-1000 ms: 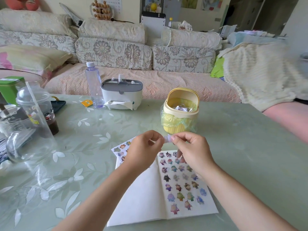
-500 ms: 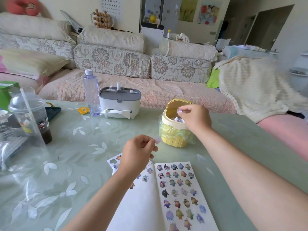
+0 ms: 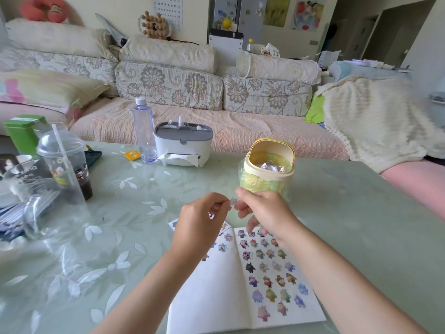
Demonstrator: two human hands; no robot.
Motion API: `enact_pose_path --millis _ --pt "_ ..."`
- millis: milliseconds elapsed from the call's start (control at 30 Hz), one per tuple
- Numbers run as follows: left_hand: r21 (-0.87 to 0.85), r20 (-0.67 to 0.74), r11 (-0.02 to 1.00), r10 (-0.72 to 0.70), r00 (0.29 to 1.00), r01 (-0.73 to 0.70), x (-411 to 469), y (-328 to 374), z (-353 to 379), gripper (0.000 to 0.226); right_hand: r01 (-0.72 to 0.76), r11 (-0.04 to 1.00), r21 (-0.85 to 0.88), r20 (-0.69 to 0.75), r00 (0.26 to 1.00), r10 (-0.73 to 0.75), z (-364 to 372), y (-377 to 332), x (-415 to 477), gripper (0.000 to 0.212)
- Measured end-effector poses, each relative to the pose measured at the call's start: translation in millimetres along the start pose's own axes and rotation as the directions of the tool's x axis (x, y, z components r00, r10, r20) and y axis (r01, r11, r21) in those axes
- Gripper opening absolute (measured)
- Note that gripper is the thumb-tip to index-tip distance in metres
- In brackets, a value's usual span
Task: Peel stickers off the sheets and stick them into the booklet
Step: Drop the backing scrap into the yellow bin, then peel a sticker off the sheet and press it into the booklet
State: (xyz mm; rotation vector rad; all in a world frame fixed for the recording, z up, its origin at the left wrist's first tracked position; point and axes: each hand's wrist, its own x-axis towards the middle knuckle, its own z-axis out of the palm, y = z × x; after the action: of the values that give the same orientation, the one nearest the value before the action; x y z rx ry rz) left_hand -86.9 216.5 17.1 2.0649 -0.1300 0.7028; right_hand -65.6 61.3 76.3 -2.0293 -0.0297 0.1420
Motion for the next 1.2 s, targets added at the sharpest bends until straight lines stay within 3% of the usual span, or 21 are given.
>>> enact_pose_path --millis 133,233,300,367,467,533,633,767,933,1067,1200 --pt "0.161 -0.01 0.953 0.263 0.965 -0.258 -10 -13 -7 0.016 -0.184 0.97 0.157 0.116 0.979 0.167 13 0 -10 0.031" --pt "0.281 0.003 0.871 0.42 0.908 -0.404 -12 -19 -14 0.015 -0.236 0.963 0.128 0.172 0.962 0.213 19 4 -7 0.016" --pt "0.317 0.039 0.843 0.445 0.894 -0.434 -13 -23 -19 0.015 -0.233 0.965 0.125 0.194 0.959 0.206 21 7 -5 0.013" --pt "0.274 0.068 0.896 0.345 0.936 -0.35 -16 -23 -25 0.019 -0.191 0.974 0.121 0.187 0.968 0.166 22 13 -1 0.016" --pt "0.018 0.136 0.999 -0.052 0.989 0.05 -19 -16 -32 0.013 -0.033 0.998 0.059 0.161 0.987 0.023 22 22 1 0.017" --pt "-0.139 0.227 0.934 -0.293 0.929 0.328 -19 -12 -35 0.016 0.061 0.998 0.016 0.197 0.978 -0.063 22 27 0 0.017" --pt "-0.246 0.374 0.802 -0.44 0.817 0.544 -20 -6 -38 0.024 0.142 0.99 -0.023 0.252 0.959 -0.132 25 32 -1 0.02" --pt "-0.181 0.426 0.808 -0.45 0.785 0.561 -25 -6 -39 0.02 0.198 0.979 -0.045 0.261 0.949 -0.18 30 34 -2 0.022" --pt "-0.095 0.38 0.867 -0.423 0.823 0.489 -27 -11 -40 0.019 0.23 0.958 -0.169 0.181 0.963 -0.2 36 36 -1 0.018" --pt "-0.056 0.358 0.903 -0.38 0.853 0.426 -28 -15 -44 0.021 0.211 0.977 -0.029 0.16 0.966 -0.204 41 33 -3 0.005" --pt "-0.038 0.37 0.908 -0.374 0.85 0.416 -30 -17 -49 0.018 0.207 0.978 -0.034 0.202 0.96 -0.196 44 32 -5 0.01"
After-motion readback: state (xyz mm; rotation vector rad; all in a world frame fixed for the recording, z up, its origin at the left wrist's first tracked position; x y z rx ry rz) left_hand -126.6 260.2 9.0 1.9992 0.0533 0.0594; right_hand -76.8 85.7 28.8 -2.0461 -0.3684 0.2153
